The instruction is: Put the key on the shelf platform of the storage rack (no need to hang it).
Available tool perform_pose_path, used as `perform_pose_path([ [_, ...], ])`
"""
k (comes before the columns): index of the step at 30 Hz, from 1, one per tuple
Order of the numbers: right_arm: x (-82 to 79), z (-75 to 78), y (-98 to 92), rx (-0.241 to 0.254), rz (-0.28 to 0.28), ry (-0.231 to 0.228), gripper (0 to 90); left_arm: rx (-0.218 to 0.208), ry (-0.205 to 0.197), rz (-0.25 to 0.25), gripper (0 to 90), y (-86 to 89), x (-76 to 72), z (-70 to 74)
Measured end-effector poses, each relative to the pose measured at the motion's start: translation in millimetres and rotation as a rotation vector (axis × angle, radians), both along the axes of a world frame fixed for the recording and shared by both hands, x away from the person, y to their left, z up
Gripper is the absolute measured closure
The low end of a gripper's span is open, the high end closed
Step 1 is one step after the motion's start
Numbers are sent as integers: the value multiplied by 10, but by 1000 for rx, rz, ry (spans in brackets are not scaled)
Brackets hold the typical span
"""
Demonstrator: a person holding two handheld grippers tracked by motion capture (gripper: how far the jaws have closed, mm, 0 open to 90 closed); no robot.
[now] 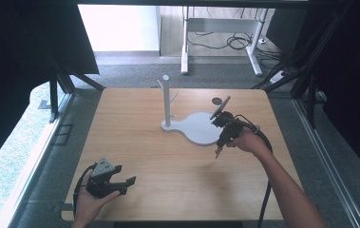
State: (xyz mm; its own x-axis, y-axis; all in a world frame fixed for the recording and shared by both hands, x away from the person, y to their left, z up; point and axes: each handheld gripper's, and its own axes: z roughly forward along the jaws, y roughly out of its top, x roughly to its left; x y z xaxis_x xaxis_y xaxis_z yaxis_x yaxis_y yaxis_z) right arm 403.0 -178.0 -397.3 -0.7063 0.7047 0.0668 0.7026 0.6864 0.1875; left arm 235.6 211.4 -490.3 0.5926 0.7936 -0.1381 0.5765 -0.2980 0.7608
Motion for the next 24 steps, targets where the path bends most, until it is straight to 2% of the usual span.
perform_pose_path([
  [9,93,32,22,-1,-11,-10,895,3,1,-2,282,-3,3,-5],
  [24,264,17,53,-6,-36,8,895,8,7,-2,281,2,10,-15],
])
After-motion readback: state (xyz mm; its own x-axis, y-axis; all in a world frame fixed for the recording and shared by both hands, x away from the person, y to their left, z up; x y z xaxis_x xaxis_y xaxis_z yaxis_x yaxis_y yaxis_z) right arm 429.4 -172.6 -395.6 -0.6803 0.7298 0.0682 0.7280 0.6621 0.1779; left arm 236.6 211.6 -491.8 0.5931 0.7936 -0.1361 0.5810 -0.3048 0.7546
